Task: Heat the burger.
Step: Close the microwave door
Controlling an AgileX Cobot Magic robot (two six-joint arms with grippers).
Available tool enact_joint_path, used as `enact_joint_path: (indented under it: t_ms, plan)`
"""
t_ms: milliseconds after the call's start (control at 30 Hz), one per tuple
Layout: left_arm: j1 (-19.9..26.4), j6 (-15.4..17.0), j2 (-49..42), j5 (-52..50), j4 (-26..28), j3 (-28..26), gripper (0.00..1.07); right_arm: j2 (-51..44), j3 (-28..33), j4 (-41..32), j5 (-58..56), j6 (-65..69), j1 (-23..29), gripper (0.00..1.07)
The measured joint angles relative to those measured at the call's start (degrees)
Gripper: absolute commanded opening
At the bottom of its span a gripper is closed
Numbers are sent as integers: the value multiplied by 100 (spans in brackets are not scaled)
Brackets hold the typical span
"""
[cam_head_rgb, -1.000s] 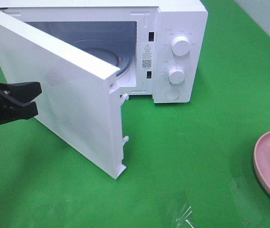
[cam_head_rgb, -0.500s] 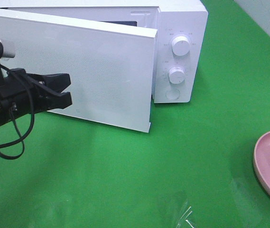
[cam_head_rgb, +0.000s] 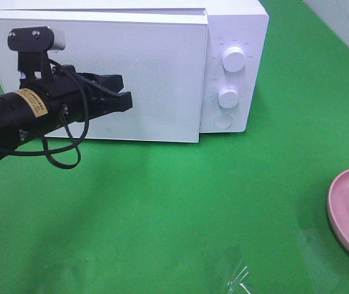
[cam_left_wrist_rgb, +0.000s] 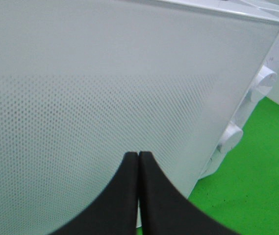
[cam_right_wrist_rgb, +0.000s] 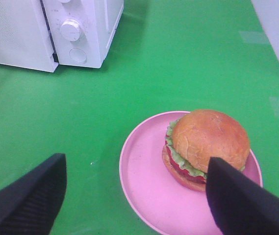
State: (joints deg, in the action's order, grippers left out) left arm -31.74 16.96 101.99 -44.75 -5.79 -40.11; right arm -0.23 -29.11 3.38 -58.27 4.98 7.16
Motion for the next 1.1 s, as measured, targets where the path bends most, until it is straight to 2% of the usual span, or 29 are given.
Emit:
enact_joint_path:
  t_ms: [433,800,933,1000,1100]
  plan:
    - [-115,0,602,418,74,-1117,0,0,0,0,0,0,0,75]
    - [-206,-23,974,733,-160,-1719,0,0,0,0,0,0,0,75]
    - [-229,-223,1163,739,-172,-1925,0,0,0,0,0,0,0,75]
    - [-286,-630,1318,802,-57,-2091,0,0,0,0,0,0,0,75]
    - [-286,-710,1358,808,69,-2172,0,0,0,0,0,0,0,75]
